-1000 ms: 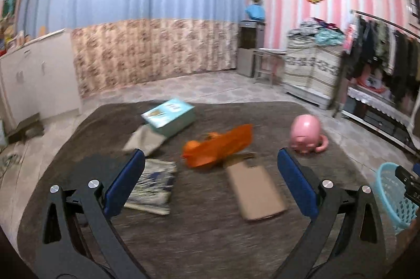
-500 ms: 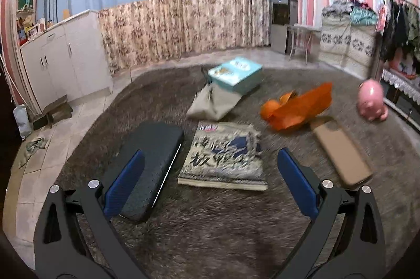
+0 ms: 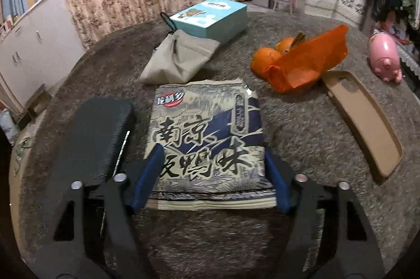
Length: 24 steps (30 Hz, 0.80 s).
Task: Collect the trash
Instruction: 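Grasp the patterned snack bag with the left gripper, then grasp the orange plastic bag with the right gripper while the left gripper holds the snack bag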
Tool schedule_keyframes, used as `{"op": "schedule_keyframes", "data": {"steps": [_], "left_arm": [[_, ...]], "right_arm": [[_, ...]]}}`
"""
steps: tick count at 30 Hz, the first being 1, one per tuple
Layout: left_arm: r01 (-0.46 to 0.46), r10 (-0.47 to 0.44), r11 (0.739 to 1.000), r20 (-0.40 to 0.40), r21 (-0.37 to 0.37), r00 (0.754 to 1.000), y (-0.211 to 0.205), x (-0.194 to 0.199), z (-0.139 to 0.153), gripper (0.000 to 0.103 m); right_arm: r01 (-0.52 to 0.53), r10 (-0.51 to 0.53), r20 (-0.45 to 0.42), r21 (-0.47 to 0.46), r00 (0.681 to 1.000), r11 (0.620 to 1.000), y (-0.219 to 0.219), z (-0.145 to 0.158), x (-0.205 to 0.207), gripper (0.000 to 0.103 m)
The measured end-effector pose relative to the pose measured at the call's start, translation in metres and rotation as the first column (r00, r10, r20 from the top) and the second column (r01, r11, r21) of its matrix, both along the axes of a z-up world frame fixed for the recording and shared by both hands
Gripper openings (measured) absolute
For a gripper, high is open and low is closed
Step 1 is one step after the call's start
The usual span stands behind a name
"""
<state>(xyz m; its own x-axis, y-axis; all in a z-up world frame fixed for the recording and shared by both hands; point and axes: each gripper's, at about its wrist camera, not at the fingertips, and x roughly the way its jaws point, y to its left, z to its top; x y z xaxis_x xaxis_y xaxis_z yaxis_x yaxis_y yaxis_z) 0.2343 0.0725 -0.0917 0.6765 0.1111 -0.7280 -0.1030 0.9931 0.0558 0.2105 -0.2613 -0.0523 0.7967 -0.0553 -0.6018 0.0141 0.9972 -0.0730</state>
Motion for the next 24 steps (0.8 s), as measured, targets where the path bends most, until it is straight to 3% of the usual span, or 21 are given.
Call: {"op": "schedule_keyframes", "data": {"steps": [4, 7, 14, 18, 24], "left_arm": [[0.045, -0.044, 0.999, 0.054, -0.006, 0.998, -0.005, -0.011, 0.008, 0.028], [0.057, -0.059, 0.998, 0.118, 0.016, 0.991, -0.010, -0.020, 0.016, 0.021], [0.024, -0.014, 0.999, 0.252, -0.037, 0.968, 0.012, -0.034, 0.033, 0.016], [0.009, 0.023, 0.994, 0.286, -0.109, 0.958, 0.027, -0.033, 0.031, 0.017], [0.027, 0.004, 0.994, 0.287, -0.106, 0.958, 0.024, -0.031, 0.027, 0.017]], "right_arm": [[-0.012, 0.012, -0.011, -0.012, 1.000, 1.000, 0.007, -0.002, 0.002, 0.095], [-0.037, 0.037, 0.003, -0.021, 0.999, 0.999, 0.016, 0.003, -0.002, 0.095], [-0.126, 0.125, 0.031, 0.022, 0.992, 0.992, 0.052, 0.021, 0.009, 0.095], [-0.186, 0.185, 0.025, 0.036, 0.982, 0.982, 0.086, 0.025, 0.034, 0.095], [-0.233, 0.233, 0.011, 0.105, 0.972, 0.967, 0.143, 0.030, 0.086, 0.095]]}}
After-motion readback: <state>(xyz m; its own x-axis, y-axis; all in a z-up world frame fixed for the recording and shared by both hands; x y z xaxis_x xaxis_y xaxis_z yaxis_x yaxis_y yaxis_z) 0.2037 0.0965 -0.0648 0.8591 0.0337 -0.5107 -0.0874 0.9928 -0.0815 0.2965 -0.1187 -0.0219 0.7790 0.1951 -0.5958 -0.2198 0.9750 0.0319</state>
